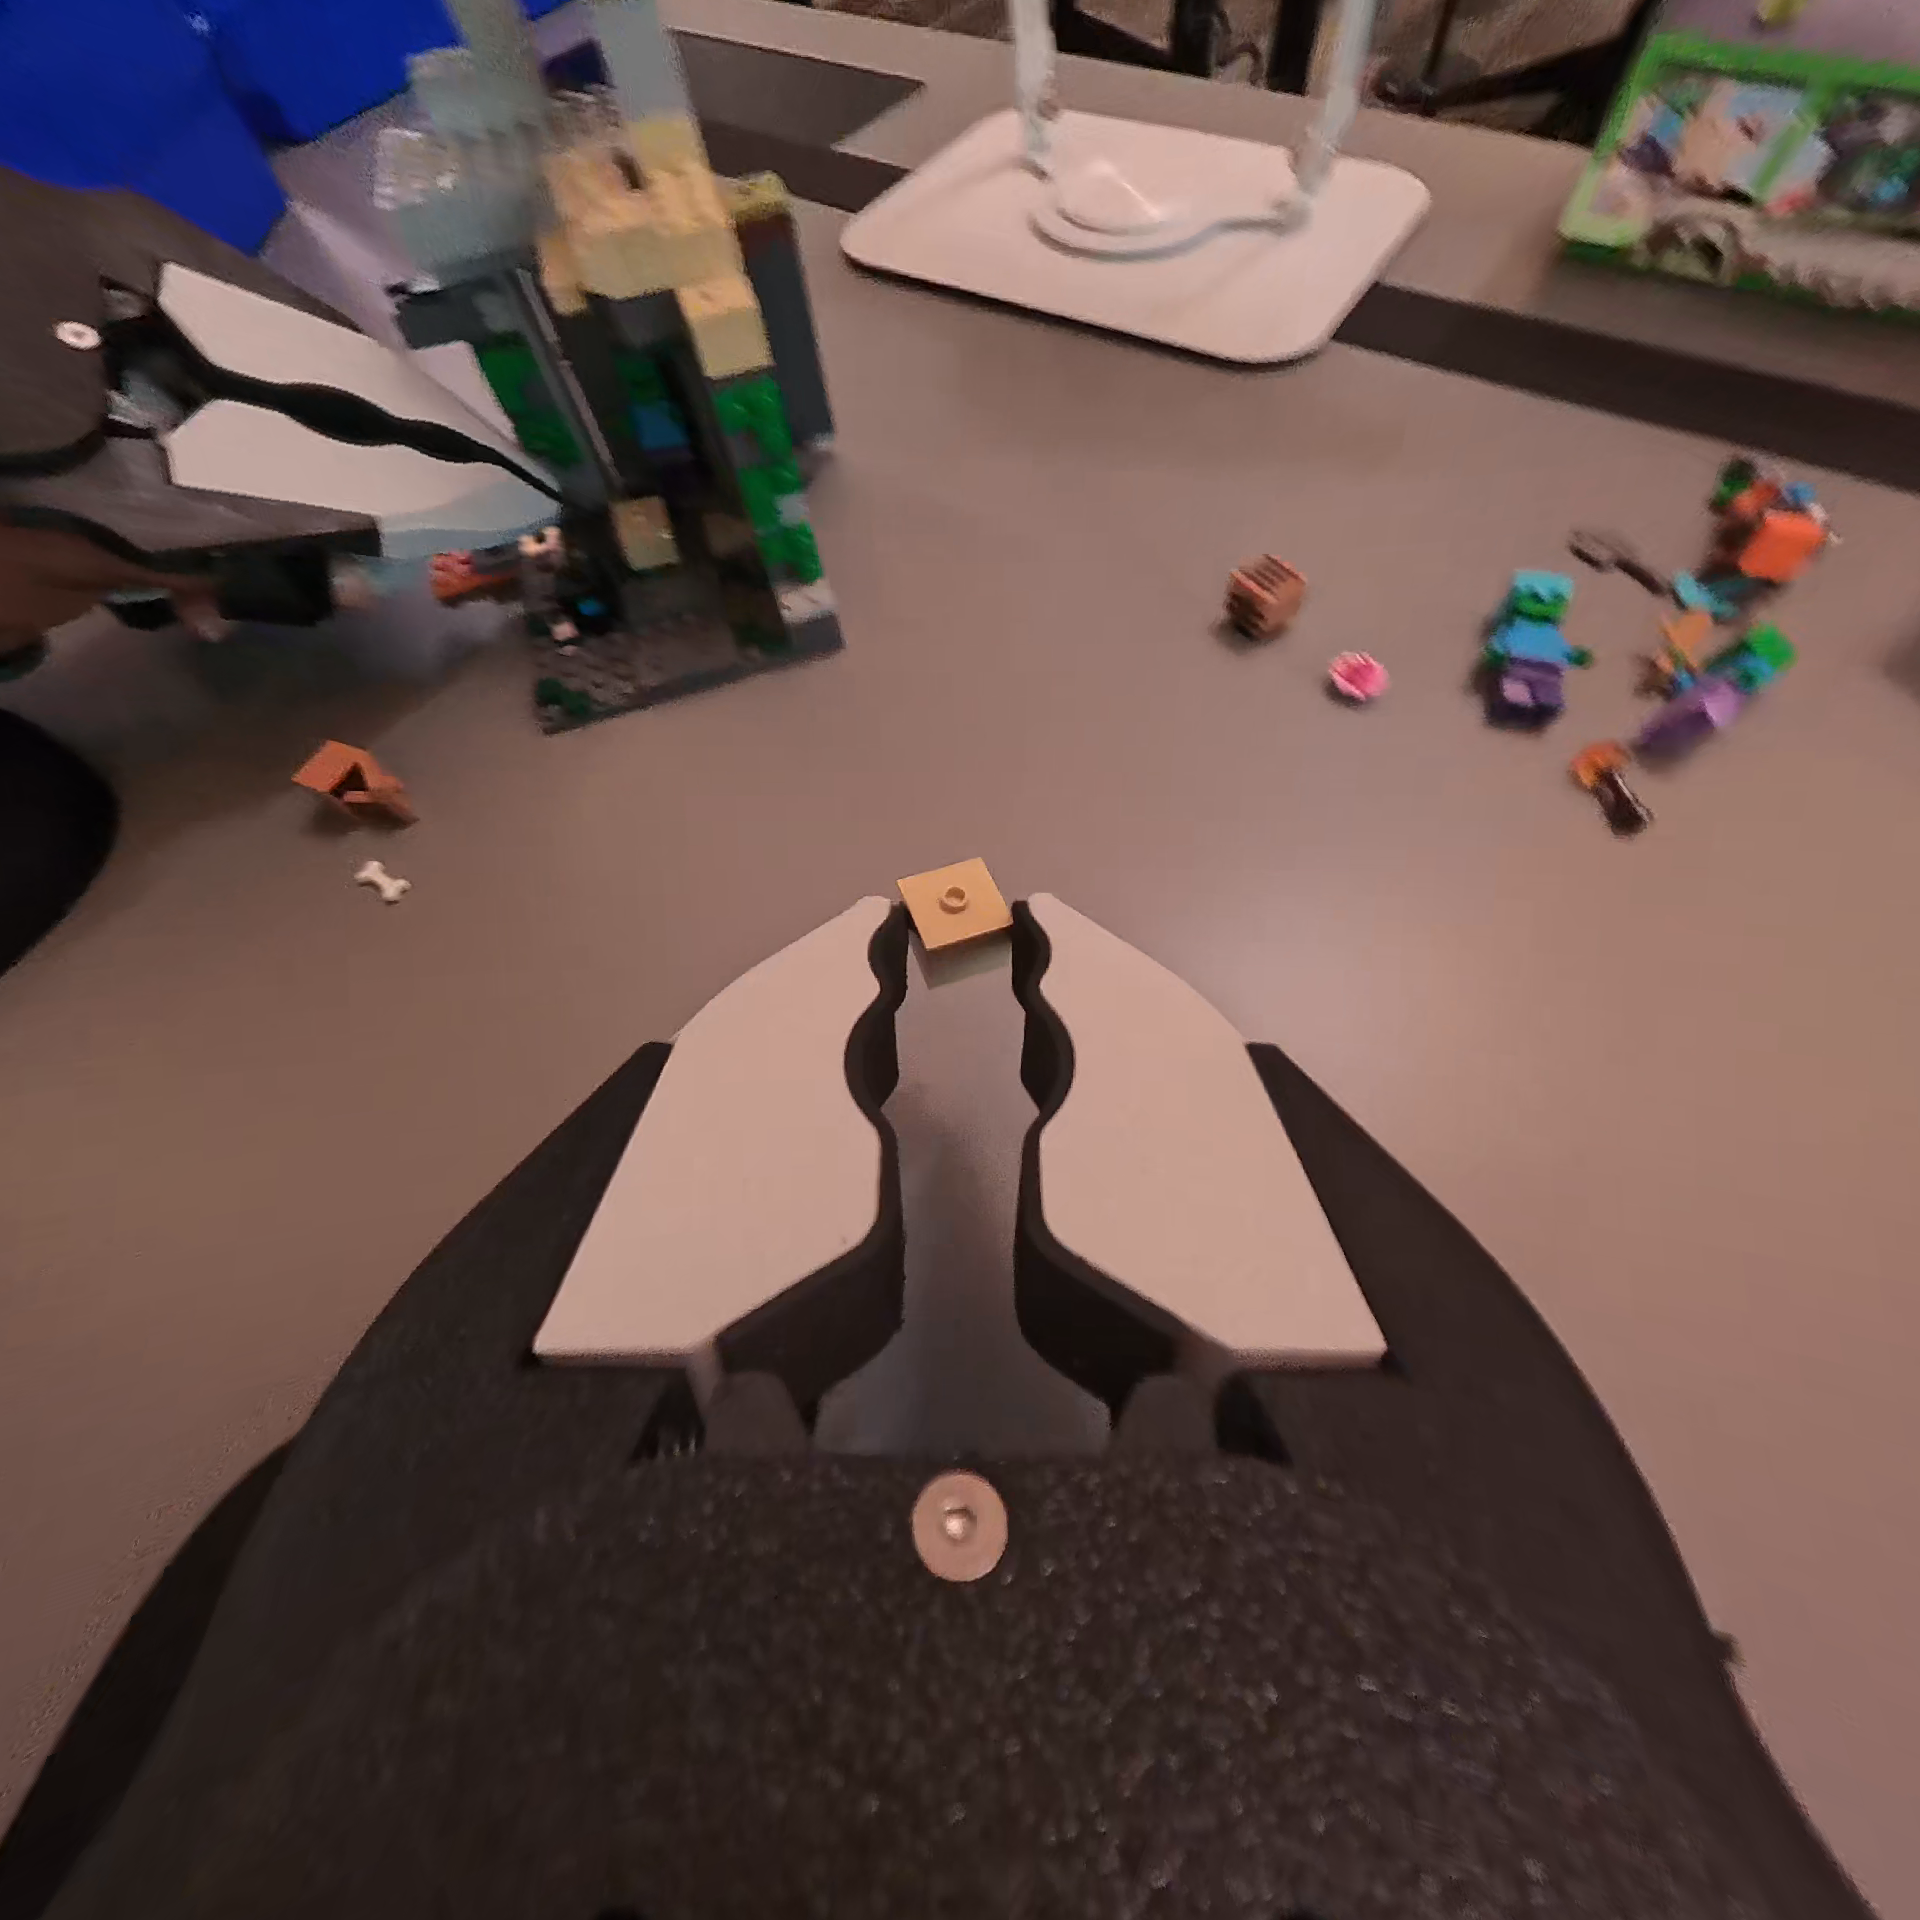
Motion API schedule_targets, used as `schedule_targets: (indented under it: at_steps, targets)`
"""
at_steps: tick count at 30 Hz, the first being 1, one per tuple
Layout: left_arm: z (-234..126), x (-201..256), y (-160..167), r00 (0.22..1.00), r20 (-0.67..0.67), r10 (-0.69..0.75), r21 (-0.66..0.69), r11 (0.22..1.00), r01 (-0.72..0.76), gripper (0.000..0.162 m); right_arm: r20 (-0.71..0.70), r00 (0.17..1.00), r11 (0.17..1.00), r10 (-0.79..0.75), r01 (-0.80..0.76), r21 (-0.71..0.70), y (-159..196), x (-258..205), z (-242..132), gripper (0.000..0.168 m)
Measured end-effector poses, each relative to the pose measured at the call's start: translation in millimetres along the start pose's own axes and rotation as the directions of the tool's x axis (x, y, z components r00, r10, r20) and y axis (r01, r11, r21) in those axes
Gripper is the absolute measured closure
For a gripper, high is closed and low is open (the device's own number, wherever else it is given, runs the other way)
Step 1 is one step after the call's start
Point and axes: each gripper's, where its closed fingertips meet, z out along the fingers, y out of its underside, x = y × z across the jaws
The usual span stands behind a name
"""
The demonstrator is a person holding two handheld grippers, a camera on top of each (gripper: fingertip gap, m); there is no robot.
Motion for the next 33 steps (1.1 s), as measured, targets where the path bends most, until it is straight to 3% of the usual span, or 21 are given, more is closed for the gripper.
schedule_targets:
  at_steps: [6,13,18,23,30,33]
  targets:
    - [-10,-3,-8,1.000,0.003,-0.023,0.075,0.997,0.023,0.158,0.143,0.975,0.984,-0.170,0.159,0.081,-58,-67,34,0.149]
    - [-41,-17,-38,0.998,0.052,-0.042,0.256,0.966,0.027,0.160,0.118,0.969,0.973,-0.218,0.206,0.106,-124,-112,97,0.150]
    - [-56,-21,-63,0.998,0.059,0.013,0.320,0.947,-0.032,0.160,0.062,0.958,0.958,-0.282,0.278,0.065,-128,-111,123,0.149]
    - [-43,-20,-67,0.992,0.044,0.116,0.259,0.958,-0.123,0.162,0.013,0.958,0.957,-0.288,0.287,0.041,-125,-103,131,0.148]
    - [-25,-16,-63,0.984,0.035,0.175,0.189,0.966,-0.179,0.162,0.008,0.960,0.960,-0.279,0.278,0.036,-122,-94,128,0.146]
    - [-39,-24,-65,0.986,0.054,0.158,0.211,0.963,-0.166,0.162,0.062,0.946,0.946,-0.319,0.314,0.076,-121,-100,113,0.146]
